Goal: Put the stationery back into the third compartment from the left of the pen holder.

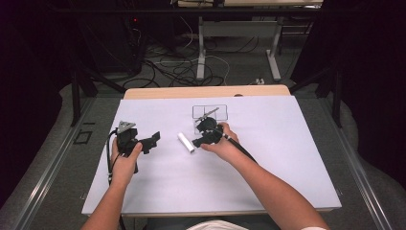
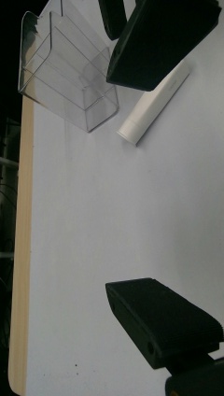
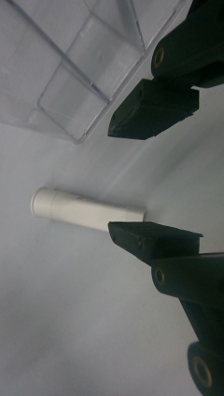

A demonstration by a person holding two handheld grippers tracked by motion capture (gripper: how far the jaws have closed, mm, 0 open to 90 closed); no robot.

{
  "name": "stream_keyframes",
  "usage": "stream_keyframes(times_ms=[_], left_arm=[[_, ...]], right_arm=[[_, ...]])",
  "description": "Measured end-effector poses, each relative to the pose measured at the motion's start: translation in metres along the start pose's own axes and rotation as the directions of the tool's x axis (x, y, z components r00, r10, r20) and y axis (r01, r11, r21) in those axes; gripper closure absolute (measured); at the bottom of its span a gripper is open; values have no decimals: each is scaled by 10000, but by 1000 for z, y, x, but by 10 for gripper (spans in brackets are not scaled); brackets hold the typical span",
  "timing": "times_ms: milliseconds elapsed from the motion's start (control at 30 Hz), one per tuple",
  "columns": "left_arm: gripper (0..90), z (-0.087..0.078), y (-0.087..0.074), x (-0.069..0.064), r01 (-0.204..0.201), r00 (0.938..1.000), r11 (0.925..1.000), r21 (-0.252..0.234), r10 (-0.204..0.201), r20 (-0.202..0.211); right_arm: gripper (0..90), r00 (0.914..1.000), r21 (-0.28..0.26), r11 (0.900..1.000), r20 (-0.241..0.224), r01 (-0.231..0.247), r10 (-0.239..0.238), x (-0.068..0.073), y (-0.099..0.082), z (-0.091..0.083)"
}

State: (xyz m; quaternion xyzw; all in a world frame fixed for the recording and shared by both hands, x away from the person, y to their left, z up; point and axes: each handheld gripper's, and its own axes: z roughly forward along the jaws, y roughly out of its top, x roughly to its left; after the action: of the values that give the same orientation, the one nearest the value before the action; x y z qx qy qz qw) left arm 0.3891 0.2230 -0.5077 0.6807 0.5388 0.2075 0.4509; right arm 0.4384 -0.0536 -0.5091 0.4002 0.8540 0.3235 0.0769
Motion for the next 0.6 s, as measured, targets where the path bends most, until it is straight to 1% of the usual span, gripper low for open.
stream_keyframes(times_ms=[33,67,100,133,167,200,233,267,333,367,400,433,467,500,533,567,600], left_arm=[[25,0,0,0,-42,10000,10000,60,42,-1],[25,1,-1,-1,-50,10000,9999,103,50,17],[25,2,-1,-1,-48,10000,9999,96,48,19],[25,2,-1,-1,-79,10000,9999,130,79,28],[26,2,-1,-1,-90,10000,9999,144,90,35],[26,2,-1,-1,-88,9999,9999,144,88,52],[26,2,-1,-2,-81,9999,9999,134,80,68],[26,2,-1,-2,-78,9999,9999,128,77,73],[26,3,-1,-2,-81,9999,9998,158,80,74],[26,3,-1,-2,-72,9999,9998,171,71,79],[26,3,-2,-2,-80,9999,9998,185,78,78],[26,3,-2,-2,-74,9999,9998,174,73,80],[26,3,-2,-2,-72,9999,9998,170,71,95],[26,4,-2,-2,-79,9999,9998,176,77,102],[27,4,-2,-2,-84,9999,9998,179,82,100],[27,4,-2,-2,-94,9999,9998,192,92,90],[27,4,-2,-2,-94,9999,9998,190,92,101]], right_arm=[[491,9998,188,9996,-55,205,-204,-1,2,2],[497,9998,287,9994,-44,-179,180,2,2,3],[510,9996,372,9990,-69,-266,269,3,2,4],[518,9996,5,9997,-187,-228,229,4,0,9],[524,9998,-56,9999,-173,-122,121,4,0,11],[528,9997,508,9987,-207,-101,112,6,1,10],[530,9997,329,9995,-240,23,-15,6,0,14],[537,9999,578,9983,-127,-80,87,9,1,14],[540,9999,529,9986,-150,63,-56,10,1,16],[543,9997,339,9994,-261,33,-24,11,1,18],[546,9996,443,9990,-273,34,-22,11,2,19],[559,9994,326,9995,-358,-18,30,14,3,22],[559,9994,326,9995,-358,-18,30,14,3,22],[572,9995,663,9977,-306,112,-92,16,4,24],[580,9995,279,9996,-292,87,-79,17,3,28],[585,9992,761,9964,-182,379,-366,17,4,27],[593,9991,849,9956,-192,400,-385,17,4,29]])
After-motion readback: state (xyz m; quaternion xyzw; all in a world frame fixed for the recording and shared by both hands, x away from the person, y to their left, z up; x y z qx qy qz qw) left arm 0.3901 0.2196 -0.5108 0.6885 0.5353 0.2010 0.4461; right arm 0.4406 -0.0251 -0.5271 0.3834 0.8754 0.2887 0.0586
